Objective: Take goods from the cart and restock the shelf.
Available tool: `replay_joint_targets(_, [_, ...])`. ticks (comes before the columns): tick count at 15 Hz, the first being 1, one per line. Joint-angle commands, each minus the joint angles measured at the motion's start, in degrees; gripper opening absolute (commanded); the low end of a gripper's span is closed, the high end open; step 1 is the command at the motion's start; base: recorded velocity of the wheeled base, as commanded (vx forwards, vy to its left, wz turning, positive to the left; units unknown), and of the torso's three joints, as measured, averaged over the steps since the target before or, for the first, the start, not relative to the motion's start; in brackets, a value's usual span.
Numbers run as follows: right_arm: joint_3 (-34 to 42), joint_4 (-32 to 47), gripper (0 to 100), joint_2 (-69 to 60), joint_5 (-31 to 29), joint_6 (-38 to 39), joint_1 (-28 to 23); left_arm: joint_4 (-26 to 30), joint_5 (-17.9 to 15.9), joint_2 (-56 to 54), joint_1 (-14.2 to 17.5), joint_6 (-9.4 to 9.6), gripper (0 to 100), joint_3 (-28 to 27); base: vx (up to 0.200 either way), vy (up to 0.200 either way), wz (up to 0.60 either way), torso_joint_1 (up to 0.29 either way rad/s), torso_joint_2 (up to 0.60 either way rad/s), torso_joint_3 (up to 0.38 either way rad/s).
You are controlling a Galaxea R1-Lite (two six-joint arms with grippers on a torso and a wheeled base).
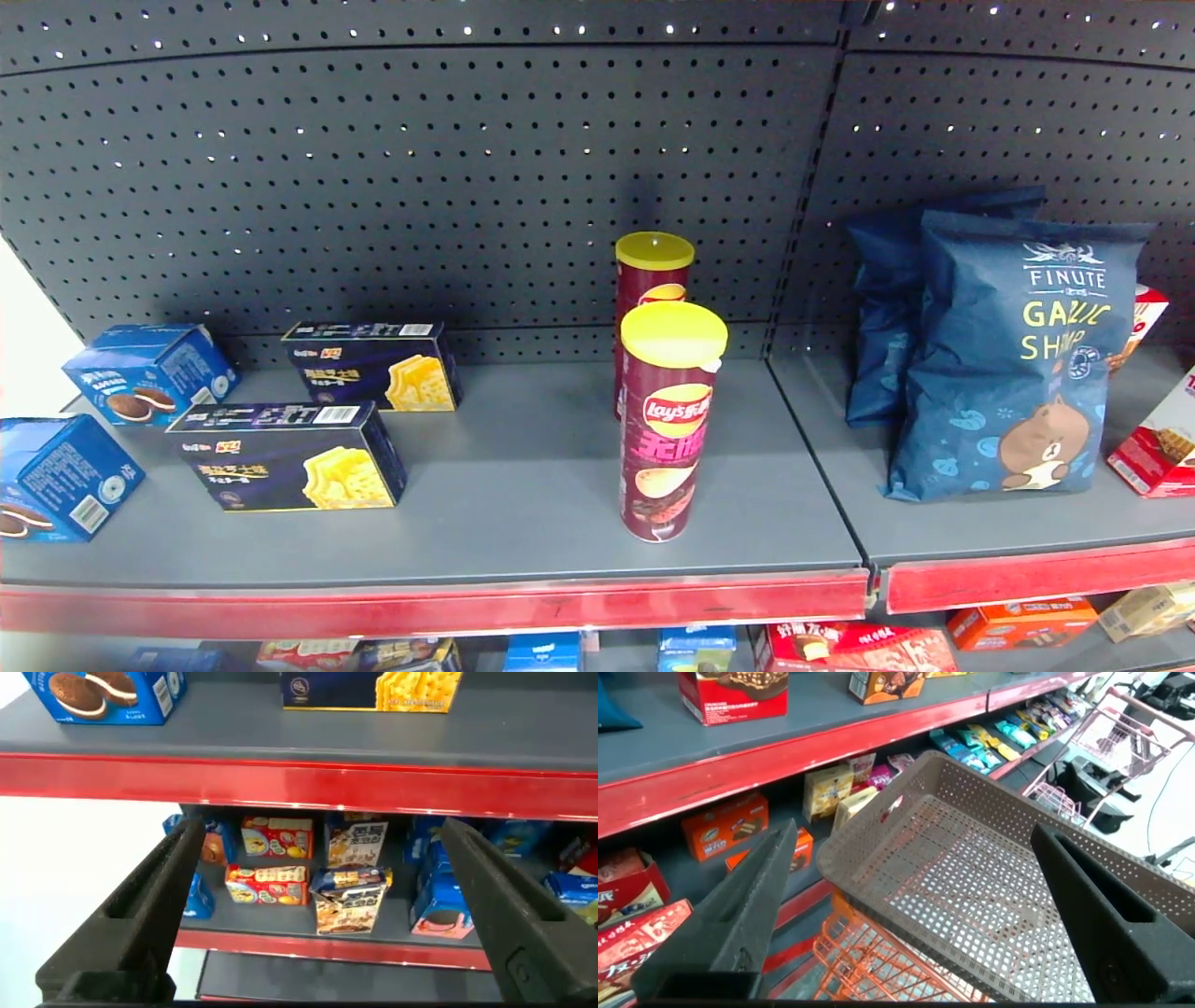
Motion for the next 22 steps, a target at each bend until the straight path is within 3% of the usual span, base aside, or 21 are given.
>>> replay_joint_targets(1, [-0.3, 0.0, 100, 0.3, 0.0, 0.0, 0.0, 0.0, 0.0, 0.3, 0.0, -0.21, 100, -0.1, 0.000, 0.000, 0.00, 0.000, 0.00, 0.000])
replay_joint_targets(6, [-0.9, -0.3, 100, 0.1, 0.0, 0.0, 0.0, 0.0, 0.1, 0.3, 0.0, -0.12, 100, 0.0, 0.000, 0.000, 0.00, 0.000, 0.00, 0.000])
replay_joint_targets(7, [-1.1, -0.3, 100, 0.1, 0.1, 0.0, 0.2, 0.0, -0.1, -0.1, -1.0, -0.03, 100, -0.1, 0.000, 0.000, 0.00, 0.000, 0.00, 0.000])
replay_joint_targets(8, [-1.2, -0.3, 100, 0.2, 0.1, 0.0, 0.5, -0.1, -0.2, -2.8, -4.9, 0.23, 100, 0.0, 0.000, 0.000, 0.00, 0.000, 0.00, 0.000])
replay_joint_targets(9, [-1.1, -0.5, 100, 0.1, 0.2, 0.0, 0.6, 0.0, 0.3, -5.6, -3.8, -0.30, 100, 0.0, 0.000, 0.000, 0.00, 0.000, 0.00, 0.000])
replay_joint_targets(18, [0.0, -2.4, 100, -0.2, 3.5, 0.6, 0.8, 0.0, 0.4, -5.6, -4.2, -0.30, 100, -0.1, 0.000, 0.000, 0.00, 0.000, 0.00, 0.000])
replay_joint_targets(22, [3.8, -5.3, 100, -0.2, 12.5, 1.7, 0.8, 0.0, 0.4, -5.6, -4.1, -0.30, 100, 0.0, 0.000, 0.000, 0.00, 0.000, 0.00, 0.000])
